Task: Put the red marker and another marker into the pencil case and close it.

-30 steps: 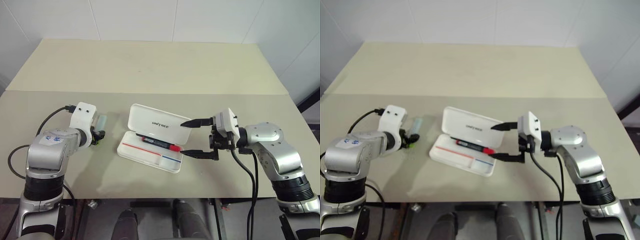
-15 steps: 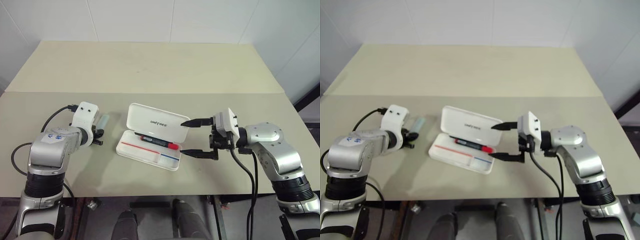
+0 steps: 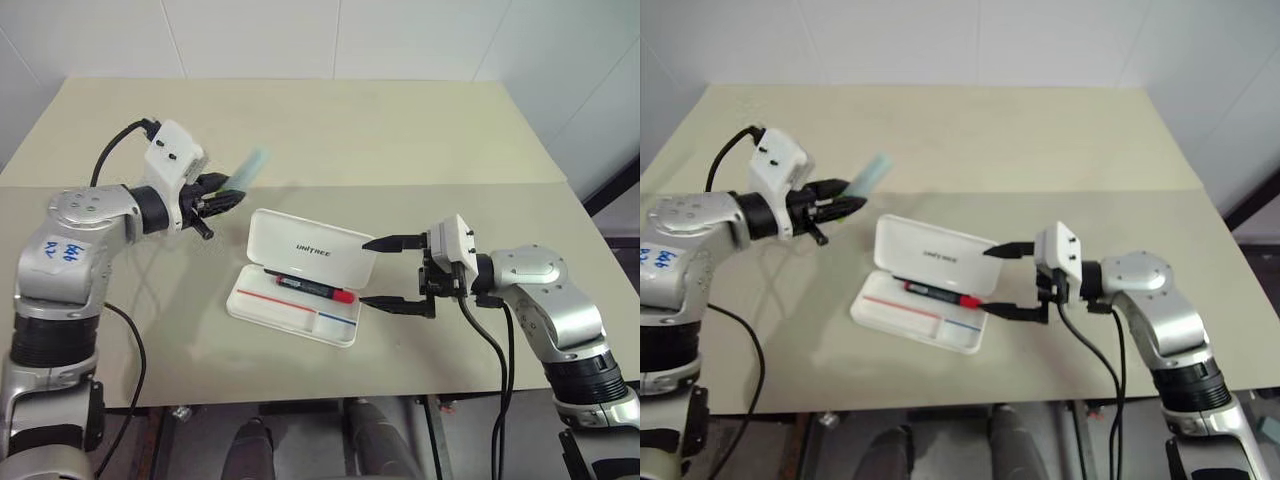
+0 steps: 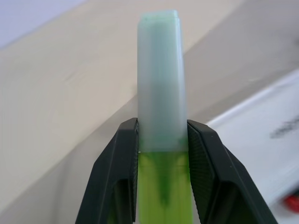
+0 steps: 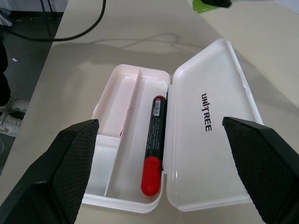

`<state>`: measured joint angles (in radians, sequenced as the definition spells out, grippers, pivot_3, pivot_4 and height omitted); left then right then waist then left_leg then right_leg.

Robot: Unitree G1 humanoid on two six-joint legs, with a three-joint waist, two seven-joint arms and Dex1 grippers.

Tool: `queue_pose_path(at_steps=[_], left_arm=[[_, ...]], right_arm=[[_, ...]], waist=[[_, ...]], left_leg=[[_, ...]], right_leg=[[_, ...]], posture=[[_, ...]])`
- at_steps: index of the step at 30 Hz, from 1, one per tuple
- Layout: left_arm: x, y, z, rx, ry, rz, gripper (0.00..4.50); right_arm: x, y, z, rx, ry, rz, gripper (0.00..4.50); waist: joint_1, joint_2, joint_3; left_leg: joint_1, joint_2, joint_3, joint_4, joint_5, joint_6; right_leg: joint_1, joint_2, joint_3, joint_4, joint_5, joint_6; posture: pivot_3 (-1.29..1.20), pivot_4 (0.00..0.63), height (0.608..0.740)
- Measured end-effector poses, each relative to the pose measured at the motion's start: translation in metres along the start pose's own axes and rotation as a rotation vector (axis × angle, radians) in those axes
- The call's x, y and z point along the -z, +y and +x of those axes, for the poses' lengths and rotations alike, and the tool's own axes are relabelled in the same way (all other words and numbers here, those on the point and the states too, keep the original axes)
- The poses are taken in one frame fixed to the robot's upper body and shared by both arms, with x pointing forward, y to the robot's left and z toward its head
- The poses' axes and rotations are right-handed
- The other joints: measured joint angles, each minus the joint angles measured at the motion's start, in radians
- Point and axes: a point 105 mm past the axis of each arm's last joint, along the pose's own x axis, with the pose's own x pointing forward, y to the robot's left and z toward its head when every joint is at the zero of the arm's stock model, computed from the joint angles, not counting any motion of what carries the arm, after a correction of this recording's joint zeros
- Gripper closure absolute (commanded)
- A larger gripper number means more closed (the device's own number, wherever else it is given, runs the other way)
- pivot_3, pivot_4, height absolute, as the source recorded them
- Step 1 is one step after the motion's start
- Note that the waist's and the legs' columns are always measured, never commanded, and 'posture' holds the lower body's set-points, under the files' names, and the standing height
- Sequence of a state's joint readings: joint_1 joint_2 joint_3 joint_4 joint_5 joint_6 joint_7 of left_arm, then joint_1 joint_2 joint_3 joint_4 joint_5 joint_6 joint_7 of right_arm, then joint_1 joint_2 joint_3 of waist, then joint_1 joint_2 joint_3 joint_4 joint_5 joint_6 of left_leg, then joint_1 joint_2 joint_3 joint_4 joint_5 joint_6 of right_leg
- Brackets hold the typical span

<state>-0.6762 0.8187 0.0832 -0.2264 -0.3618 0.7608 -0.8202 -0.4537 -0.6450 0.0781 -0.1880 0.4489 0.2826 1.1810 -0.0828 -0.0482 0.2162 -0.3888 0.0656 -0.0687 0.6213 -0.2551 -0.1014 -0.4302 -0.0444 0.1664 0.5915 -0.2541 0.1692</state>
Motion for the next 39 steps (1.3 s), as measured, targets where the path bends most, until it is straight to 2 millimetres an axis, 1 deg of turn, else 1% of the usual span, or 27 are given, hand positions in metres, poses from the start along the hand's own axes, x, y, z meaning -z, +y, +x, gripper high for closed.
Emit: queue_pose_path(at_steps=[3, 5, 6, 7, 8, 12, 18, 20, 22, 26, 30, 39], left_arm=[[-0.014, -0.027, -0.007, 0.230, -0.046, 0.062, 3.38], [-0.013, -0.039, -0.010, 0.347, -0.021, 0.088, 3.38], [-0.010, -0.043, -0.012, 0.395, 0.009, 0.102, 3.38], [-0.007, -0.047, -0.013, 0.450, 0.039, 0.119, 3.38], [-0.002, -0.050, -0.013, 0.499, 0.069, 0.133, 3.38], [0.015, -0.058, -0.008, 0.659, 0.178, 0.217, 3.38], [0.035, -0.067, 0.005, 0.810, 0.274, 0.319, 3.38], [0.038, -0.071, 0.011, 0.838, 0.277, 0.343, 3.38], [0.039, -0.071, 0.015, 0.844, 0.279, 0.368, 3.38], [0.043, -0.070, 0.017, 0.846, 0.305, 0.418, 3.38], [0.049, -0.070, 0.020, 0.849, 0.326, 0.423, 3.38], [0.053, -0.074, 0.022, 0.850, 0.345, 0.427, 3.38]], right_arm=[[0.000, -0.001, 0.000, 0.014, -0.001, -0.002, 0.00], [0.000, -0.002, -0.001, 0.026, -0.002, -0.003, 0.00], [0.000, -0.002, -0.001, 0.031, -0.002, -0.003, 0.00], [0.000, -0.002, -0.002, 0.037, -0.002, -0.003, 0.00], [0.001, -0.002, -0.002, 0.045, -0.002, -0.003, 0.00], [0.004, 0.000, -0.005, 0.070, 0.001, 0.006, 0.00], [0.003, 0.003, -0.008, 0.099, 0.003, -0.002, 0.00], [0.002, 0.004, -0.009, 0.114, 0.003, -0.008, 0.00], [0.003, 0.006, -0.010, 0.123, 0.006, -0.003, 0.00], [0.006, 0.011, -0.012, 0.140, 0.017, 0.011, 0.00], [0.004, 0.014, -0.012, 0.147, 0.018, 0.010, 0.00], [0.005, 0.012, -0.013, 0.159, 0.029, 0.013, 0.00]], waist=[[0.000, 0.000, 0.000], [-0.001, 0.000, 0.000], [-0.001, 0.000, 0.000], [-0.001, 0.000, 0.000], [-0.002, 0.000, 0.000], [0.000, 0.000, 0.000], [0.001, 0.000, 0.000], [0.002, 0.000, 0.000], [0.001, 0.000, 0.000], [0.000, 0.001, 0.000], [0.001, 0.001, 0.000], [0.001, 0.001, 0.000]], left_leg=[[0.000, 0.000, 0.000, 0.000, 0.000, 0.000], [0.001, 0.000, 0.000, 0.001, 0.000, 0.000], [0.001, 0.000, 0.000, 0.001, 0.000, 0.000], [0.001, 0.000, 0.000, 0.002, 0.000, 0.000], [0.001, 0.000, 0.000, 0.003, 0.000, 0.000], [0.000, 0.000, 0.001, 0.007, 0.000, 0.000], [0.000, 0.000, 0.001, 0.008, 0.000, 0.001], [0.000, 0.000, 0.001, 0.008, 0.000, 0.001], [0.000, 0.000, 0.001, 0.008, 0.000, 0.001], [0.001, 0.000, 0.001, 0.008, 0.000, 0.002], [0.001, 0.000, 0.001, 0.009, 0.000, 0.002], [0.001, 0.000, 0.001, 0.009, 0.000, 0.003]], right_leg=[[0.000, 0.000, 0.000, 0.000, 0.000, 0.000], [0.000, 0.000, 0.000, 0.000, -0.001, 0.000], [0.001, 0.000, 0.000, 0.000, -0.002, -0.004], [0.001, 0.000, 0.000, 0.000, -0.008, -0.014], [0.001, 0.000, 0.000, 0.000, -0.009, -0.017], [0.002, 0.000, 0.000, 0.001, -0.009, -0.017], [0.002, 0.000, 0.000, 0.002, -0.009, -0.017], [0.002, 0.000, 0.000, 0.002, -0.009, -0.016], [0.002, 0.000, 0.001, 0.003, -0.009, -0.016], [0.002, 0.000, 0.001, 0.006, -0.010, -0.016], [0.002, 0.000, 0.001, 0.007, -0.010, -0.016], [0.002, 0.000, 0.001, 0.007, -0.010, -0.016]], posture=[[0.00, 0.150, 0.740], [0.00, 0.150, 0.740], [0.00, 0.150, 0.740], [0.00, 0.150, 0.740], [0.00, 0.150, 0.740], [0.00, 0.150, 0.740], [0.00, 0.150, 0.740], [0.00, 0.150, 0.740], [0.00, 0.150, 0.740], [0.00, 0.150, 0.740], [0.00, 0.150, 0.740], [0.00, 0.150, 0.740]])
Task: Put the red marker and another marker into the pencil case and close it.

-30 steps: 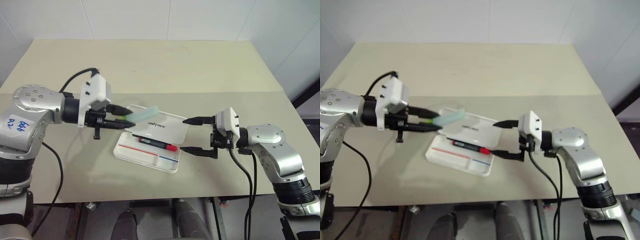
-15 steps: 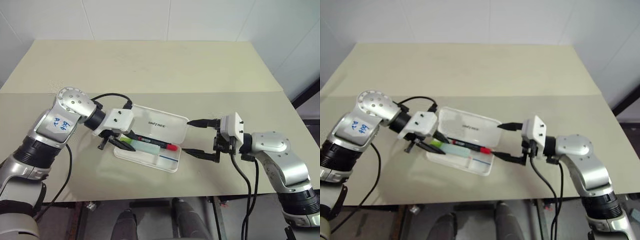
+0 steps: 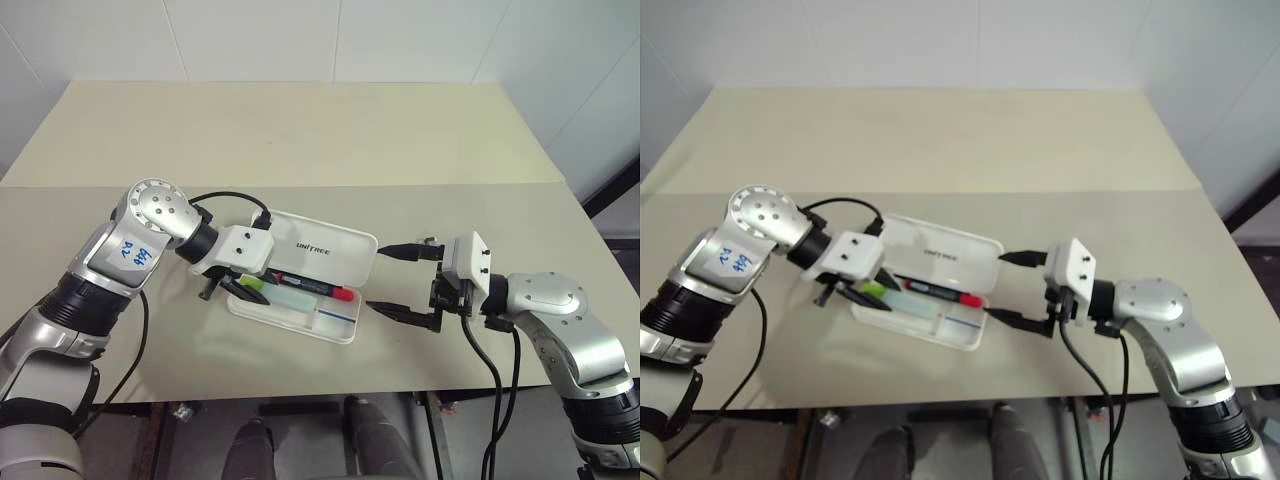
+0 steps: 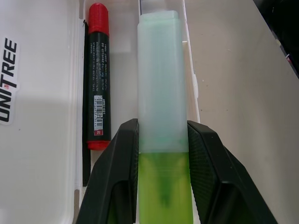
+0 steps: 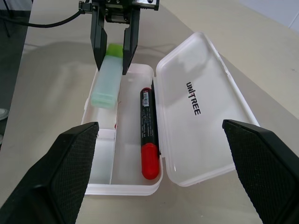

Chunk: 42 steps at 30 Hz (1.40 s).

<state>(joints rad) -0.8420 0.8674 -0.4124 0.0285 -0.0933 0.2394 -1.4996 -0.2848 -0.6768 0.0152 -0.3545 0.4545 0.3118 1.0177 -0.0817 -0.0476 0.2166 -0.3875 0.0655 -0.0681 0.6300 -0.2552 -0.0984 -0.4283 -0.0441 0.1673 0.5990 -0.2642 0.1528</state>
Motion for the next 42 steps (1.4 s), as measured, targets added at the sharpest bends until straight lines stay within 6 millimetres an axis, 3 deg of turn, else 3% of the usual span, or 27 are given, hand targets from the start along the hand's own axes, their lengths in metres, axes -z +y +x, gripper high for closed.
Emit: queue_pose_path(at_steps=[13, 23, 29, 34, 38, 42], left_arm=[[0.005, -0.008, 0.015, -0.001, 0.021, -0.030, 3.38], [0.008, -0.006, 0.015, -0.018, 0.044, -0.032, 0.02], [0.006, -0.004, 0.017, -0.027, 0.030, -0.028, 0.02], [-0.011, 0.003, 0.016, -0.083, -0.073, -0.006, 0.02], [-0.020, 0.009, 0.013, -0.166, -0.139, 0.030, 0.02], [-0.034, 0.016, 0.010, -0.243, -0.234, 0.045, 0.02]], right_arm=[[-0.001, -0.001, -0.001, -0.004, 0.005, -0.005, 0.00], [-0.001, -0.001, -0.002, -0.006, 0.010, -0.005, 0.00], [-0.001, -0.001, -0.002, -0.006, 0.010, -0.006, 0.00], [0.002, -0.001, -0.004, -0.004, 0.029, 0.007, 0.00], [0.015, -0.003, -0.009, 0.023, 0.079, 0.030, 0.00], [0.032, -0.018, -0.015, 0.114, 0.134, 0.047, 0.00]], waist=[[0.001, 0.000, 0.000], [0.001, 0.000, 0.000], [0.001, 0.000, 0.000], [0.002, 0.000, 0.000], [0.001, 0.000, 0.000], [0.002, 0.000, 0.000]], left_leg=[[0.001, 0.000, 0.000, 0.000, 0.000, 0.000], [0.001, 0.000, 0.000, 0.000, 0.000, 0.000], [0.001, 0.000, 0.000, 0.000, 0.000, 0.000], [0.001, 0.000, 0.000, 0.000, 0.000, 0.000], [0.001, 0.000, 0.000, 0.001, 0.000, 0.000], [0.001, 0.000, 0.000, 0.002, 0.000, 0.001]], right_leg=[[0.000, 0.000, 0.000, 0.002, 0.000, 0.000], [0.000, 0.000, 0.000, 0.002, 0.000, 0.000], [0.000, 0.000, 0.000, 0.002, 0.000, 0.000], [0.000, 0.000, 0.000, 0.002, 0.000, 0.000], [0.000, 0.000, 0.000, 0.003, 0.000, 0.001], [0.000, 0.000, 0.000, 0.003, 0.000, 0.000]], posture=[[0.00, 0.150, 0.740], [0.00, 0.150, 0.740], [0.00, 0.150, 0.740], [0.00, 0.150, 0.740], [0.00, 0.150, 0.740], [0.00, 0.150, 0.740]])
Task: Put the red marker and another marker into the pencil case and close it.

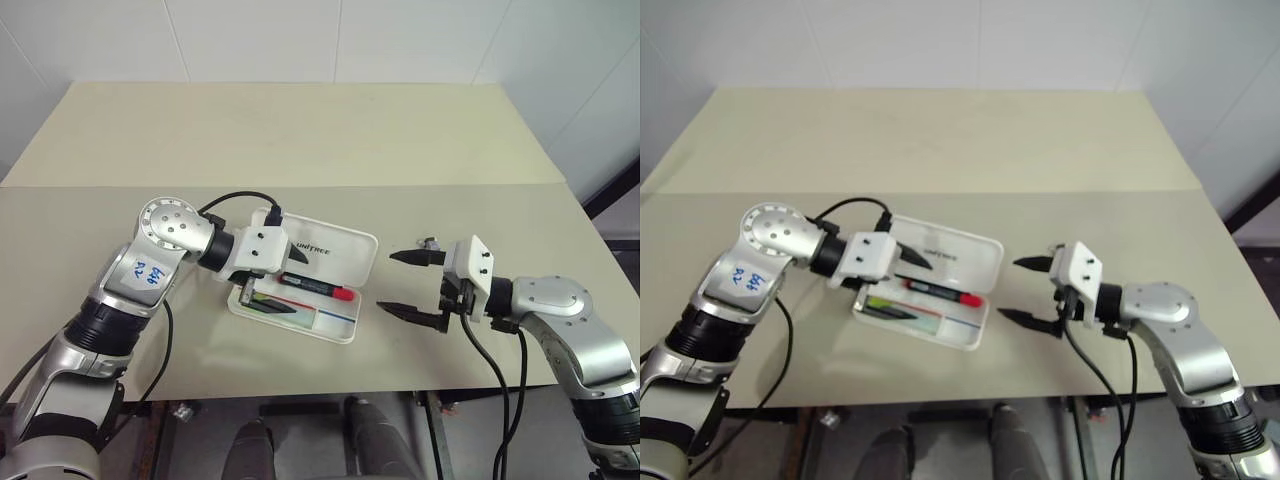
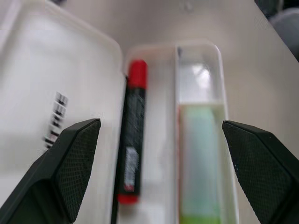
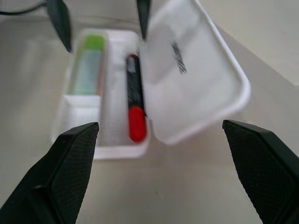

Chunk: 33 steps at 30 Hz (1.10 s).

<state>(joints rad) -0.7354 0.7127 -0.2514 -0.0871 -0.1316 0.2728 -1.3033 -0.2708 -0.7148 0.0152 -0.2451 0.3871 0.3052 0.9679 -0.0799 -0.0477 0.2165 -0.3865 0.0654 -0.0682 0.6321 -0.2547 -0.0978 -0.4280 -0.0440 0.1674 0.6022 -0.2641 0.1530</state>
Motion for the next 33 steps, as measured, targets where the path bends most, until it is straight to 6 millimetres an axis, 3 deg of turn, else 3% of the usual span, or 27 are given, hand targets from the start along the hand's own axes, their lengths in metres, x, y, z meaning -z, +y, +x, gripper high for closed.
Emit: queue_pose_path(at_steps=[6, 11, 18, 26, 31, 33], left_arm=[[-0.021, 0.019, -0.016, -0.178, -0.154, 0.010, 0.02], [-0.006, 0.009, -0.023, -0.204, -0.180, -0.081, 0.02], [-0.015, 0.007, -0.042, -0.250, -0.311, -0.054, 0.02], [-0.031, -0.005, -0.066, -0.220, -0.538, -0.004, 0.02], [-0.018, -0.014, -0.074, -0.187, -0.563, -0.037, 0.02], [-0.014, -0.015, -0.077, -0.188, -0.571, -0.048, 0.00]], right_arm=[[0.018, -0.051, -0.014, 0.240, 0.057, 0.022, 0.00], [0.028, -0.087, -0.022, 0.459, 0.035, 0.100, 0.00], [0.048, -0.083, -0.008, 0.503, 0.021, 0.235, 0.00], [0.068, -0.077, -0.011, 0.544, 0.065, 0.293, 0.00], [0.078, -0.076, -0.015, 0.572, 0.086, 0.329, 0.00], [0.080, -0.076, -0.015, 0.586, 0.087, 0.344, 0.58]], waist=[[-0.005, 0.000, 0.000], [-0.007, 0.000, 0.000], [-0.004, 0.001, 0.000], [-0.006, 0.001, 0.000], [-0.010, 0.001, 0.000], [-0.009, 0.001, 0.000]], left_leg=[[0.001, 0.000, 0.000, 0.000, 0.001, 0.002], [0.002, 0.000, 0.000, -0.003, 0.002, 0.002], [0.001, 0.000, 0.000, -0.002, 0.002, 0.002], [0.001, 0.000, 0.000, -0.002, 0.002, 0.002], [0.001, 0.000, 0.000, -0.002, 0.002, 0.002], [0.001, 0.000, 0.000, -0.002, 0.002, 0.002]], right_leg=[[0.001, 0.000, 0.000, 0.000, 0.001, 0.000], [0.000, 0.000, 0.000, 0.002, 0.002, 0.002], [0.000, 0.000, 0.000, 0.001, 0.003, 0.005], [0.000, 0.000, 0.000, 0.001, 0.004, 0.007], [0.001, 0.000, 0.000, 0.000, 0.002, 0.002], [0.001, 0.000, 0.000, 0.000, 0.001, 0.001]], posture=[[0.00, 0.150, 0.740], [0.00, 0.150, 0.740], [0.00, 0.150, 0.740], [0.00, 0.150, 0.740], [0.00, 0.150, 0.740], [0.00, 0.150, 0.740]])
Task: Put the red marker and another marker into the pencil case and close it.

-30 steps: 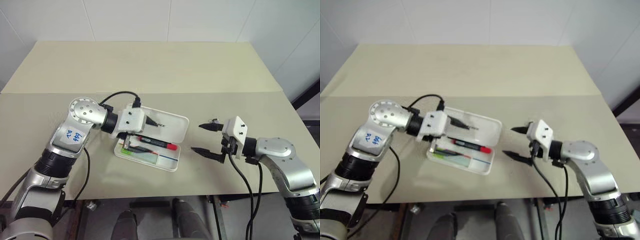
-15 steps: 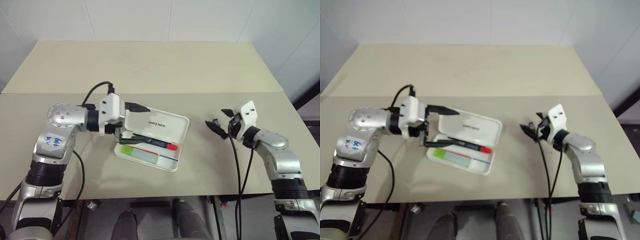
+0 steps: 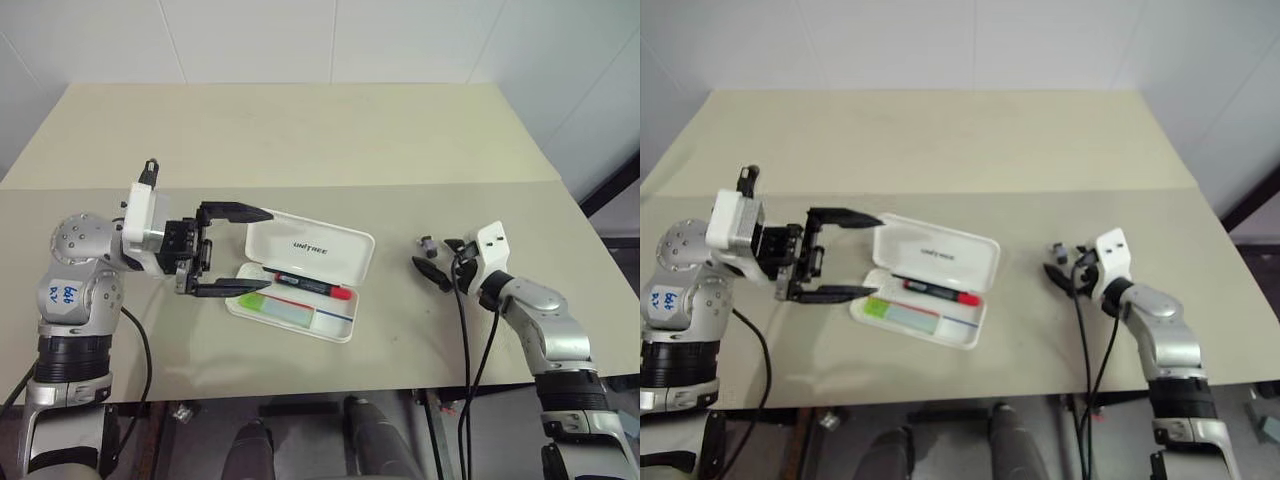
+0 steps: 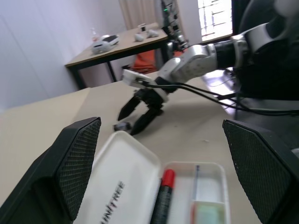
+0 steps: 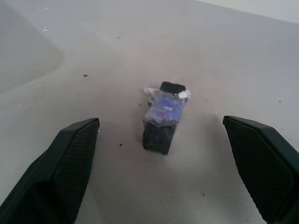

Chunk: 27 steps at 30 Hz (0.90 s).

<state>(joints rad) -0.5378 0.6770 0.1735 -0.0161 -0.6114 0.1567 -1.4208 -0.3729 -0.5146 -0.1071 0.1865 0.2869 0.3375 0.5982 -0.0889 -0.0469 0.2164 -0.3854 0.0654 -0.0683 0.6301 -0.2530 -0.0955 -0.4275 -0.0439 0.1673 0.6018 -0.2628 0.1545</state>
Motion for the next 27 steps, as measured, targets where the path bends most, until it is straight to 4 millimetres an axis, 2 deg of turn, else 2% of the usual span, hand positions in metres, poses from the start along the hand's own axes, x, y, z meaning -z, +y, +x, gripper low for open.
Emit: queue_pose_path(at_steps=[2, 10, 11, 15, 19, 24, 27], left_arm=[[0.000, 0.001, -0.004, -0.003, 0.001, 0.003, 0.00], [0.003, 0.004, -0.010, -0.021, 0.012, 0.014, 0.00], [0.004, 0.004, -0.011, -0.026, 0.017, 0.011, 0.00], [0.005, 0.005, -0.010, -0.028, 0.027, 0.022, 0.00], [0.005, 0.005, -0.010, -0.032, 0.027, 0.027, 0.00], [0.008, 0.007, -0.012, -0.043, 0.022, 0.010, 0.00], [0.012, 0.007, -0.016, -0.049, 0.019, -0.012, 0.00]], right_arm=[[0.001, -0.001, 0.000, 0.013, -0.003, 0.021, 1.18], [0.000, 0.000, 0.003, 0.017, -0.017, 0.037, 4.05], [-0.001, 0.000, 0.003, 0.015, -0.023, 0.034, 4.17], [-0.009, 0.003, 0.002, -0.009, -0.066, 0.019, 4.17], [-0.032, 0.011, -0.001, -0.069, -0.151, -0.010, 4.17], [-0.079, 0.049, -0.019, -0.279, -0.304, -0.077, 4.17], [-0.089, 0.071, -0.032, -0.398, -0.314, -0.092, 4.17]], waist=[[0.001, 0.000, 0.000], [0.001, 0.000, 0.000], [0.001, 0.000, 0.000], [0.002, 0.000, 0.000], [0.001, 0.001, 0.000], [0.003, 0.001, 0.001], [0.004, 0.001, 0.001]], left_leg=[[0.000, 0.000, 0.000, 0.000, 0.000, 0.000], [0.000, 0.000, 0.000, -0.001, 0.000, 0.000], [0.000, 0.000, 0.000, -0.001, 0.000, 0.000], [0.000, 0.000, 0.000, -0.001, 0.000, 0.000], [0.000, 0.000, 0.000, -0.001, 0.000, 0.000], [0.000, 0.000, 0.000, -0.002, 0.000, 0.000], [-0.001, 0.000, 0.000, -0.002, 0.000, 0.000]], right_leg=[[0.000, 0.000, 0.000, 0.000, 0.000, 0.000], [0.000, 0.000, 0.000, -0.001, 0.000, 0.000], [0.000, 0.000, 0.000, -0.001, 0.000, 0.000], [0.000, 0.000, 0.000, -0.001, 0.000, 0.000], [0.000, 0.000, 0.000, -0.001, 0.000, 0.001], [0.000, 0.000, 0.000, -0.001, 0.000, 0.001], [0.000, 0.000, 0.000, -0.002, 0.000, 0.000]], posture=[[0.00, 0.150, 0.740], [0.00, 0.150, 0.740], [0.00, 0.150, 0.740], [0.00, 0.150, 0.740], [0.00, 0.150, 0.740], [0.00, 0.150, 0.740], [0.00, 0.150, 0.740]])
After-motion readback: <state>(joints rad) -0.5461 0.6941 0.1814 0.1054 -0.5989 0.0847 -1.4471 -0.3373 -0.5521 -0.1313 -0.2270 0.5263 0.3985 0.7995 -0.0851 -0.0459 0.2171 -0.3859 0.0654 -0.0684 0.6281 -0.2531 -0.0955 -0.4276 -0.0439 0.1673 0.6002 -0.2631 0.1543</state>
